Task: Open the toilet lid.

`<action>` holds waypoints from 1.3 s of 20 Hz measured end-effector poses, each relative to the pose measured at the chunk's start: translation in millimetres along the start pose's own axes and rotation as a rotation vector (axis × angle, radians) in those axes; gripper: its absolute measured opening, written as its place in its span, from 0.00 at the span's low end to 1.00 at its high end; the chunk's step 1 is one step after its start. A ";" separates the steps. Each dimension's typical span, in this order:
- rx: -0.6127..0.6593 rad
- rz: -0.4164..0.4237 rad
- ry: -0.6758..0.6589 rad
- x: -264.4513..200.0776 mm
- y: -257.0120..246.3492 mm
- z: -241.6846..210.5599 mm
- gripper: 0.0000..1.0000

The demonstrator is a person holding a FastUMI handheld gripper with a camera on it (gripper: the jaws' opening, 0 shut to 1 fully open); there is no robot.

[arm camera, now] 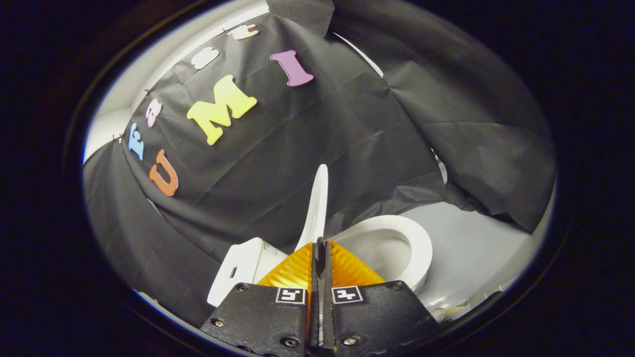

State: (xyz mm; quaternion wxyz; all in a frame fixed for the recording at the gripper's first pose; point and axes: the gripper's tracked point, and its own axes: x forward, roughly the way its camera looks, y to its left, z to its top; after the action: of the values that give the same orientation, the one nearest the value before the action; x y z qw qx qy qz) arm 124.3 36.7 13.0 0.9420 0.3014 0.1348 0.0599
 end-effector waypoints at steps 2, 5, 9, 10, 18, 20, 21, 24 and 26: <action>-0.007 0.008 -0.005 -0.6 8.3 0.1 0.07; -0.026 0.014 -0.007 -1.8 21.2 0.4 0.07; -0.047 0.026 -0.013 -2.2 35.4 0.4 0.07; -0.059 0.028 -0.015 -3.8 40.1 0.6 0.07; -0.107 0.071 -0.016 -6.5 77.6 -1.6 0.07; -0.128 0.076 -0.012 -6.1 88.6 -2.2 0.07; -0.138 0.081 -0.012 -5.2 94.8 -3.9 0.07; -0.168 0.098 -0.025 -5.9 114.6 -8.3 0.07; -0.181 0.101 -0.036 -6.2 124.3 -10.4 0.07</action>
State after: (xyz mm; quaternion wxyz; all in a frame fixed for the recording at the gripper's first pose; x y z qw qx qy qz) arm 111.5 142.0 78.8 0.9634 0.2227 0.0968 0.1137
